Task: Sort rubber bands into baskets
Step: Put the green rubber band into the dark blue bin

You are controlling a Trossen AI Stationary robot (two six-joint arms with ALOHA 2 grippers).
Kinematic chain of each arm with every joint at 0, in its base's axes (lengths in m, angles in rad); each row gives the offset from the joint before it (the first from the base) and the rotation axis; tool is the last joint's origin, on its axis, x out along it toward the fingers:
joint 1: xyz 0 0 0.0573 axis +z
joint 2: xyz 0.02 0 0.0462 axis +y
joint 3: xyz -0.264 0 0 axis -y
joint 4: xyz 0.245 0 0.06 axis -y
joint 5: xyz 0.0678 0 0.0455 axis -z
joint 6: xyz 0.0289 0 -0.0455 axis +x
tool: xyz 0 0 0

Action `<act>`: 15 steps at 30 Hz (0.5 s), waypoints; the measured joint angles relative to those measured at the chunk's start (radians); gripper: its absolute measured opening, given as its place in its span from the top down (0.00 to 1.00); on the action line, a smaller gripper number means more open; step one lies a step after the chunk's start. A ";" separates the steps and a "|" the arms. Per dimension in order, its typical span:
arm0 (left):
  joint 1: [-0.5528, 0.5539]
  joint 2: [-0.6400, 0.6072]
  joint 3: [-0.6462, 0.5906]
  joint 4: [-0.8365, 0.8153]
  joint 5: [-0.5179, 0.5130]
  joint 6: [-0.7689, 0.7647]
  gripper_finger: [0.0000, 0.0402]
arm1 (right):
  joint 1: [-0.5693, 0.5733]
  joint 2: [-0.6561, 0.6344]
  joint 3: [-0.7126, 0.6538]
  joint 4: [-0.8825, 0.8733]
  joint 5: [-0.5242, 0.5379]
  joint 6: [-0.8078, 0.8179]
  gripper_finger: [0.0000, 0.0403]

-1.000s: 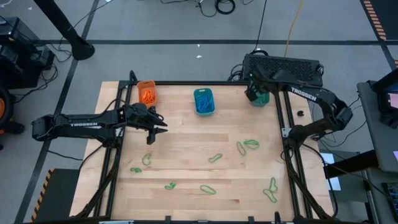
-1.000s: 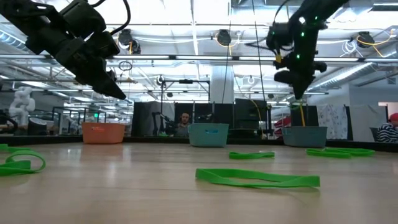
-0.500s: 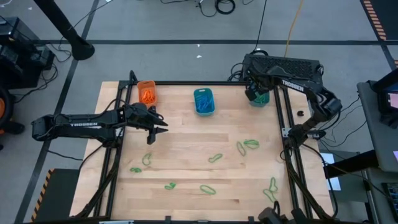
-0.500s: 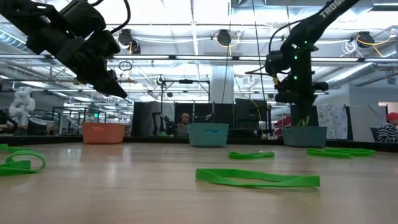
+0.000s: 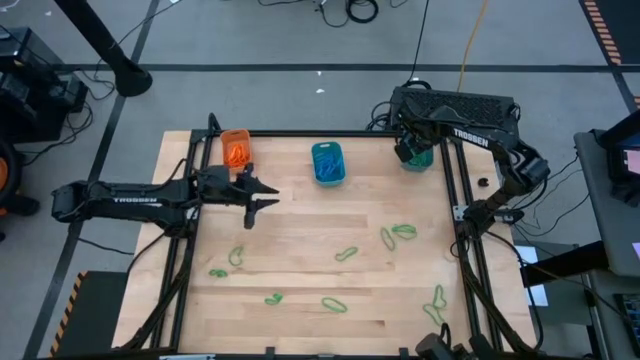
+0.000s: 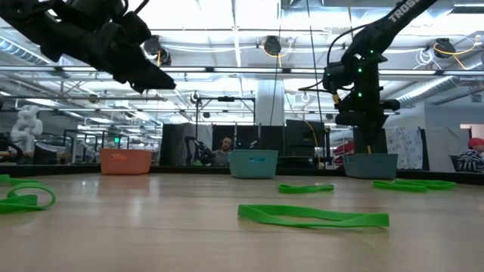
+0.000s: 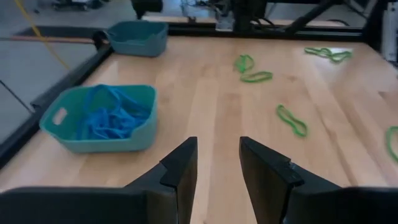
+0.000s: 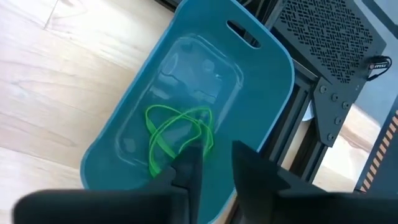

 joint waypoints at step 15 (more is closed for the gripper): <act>-0.069 0.000 0.000 0.068 -0.055 0.045 0.68 | 0.071 -0.009 0.088 -0.212 -0.159 0.020 0.74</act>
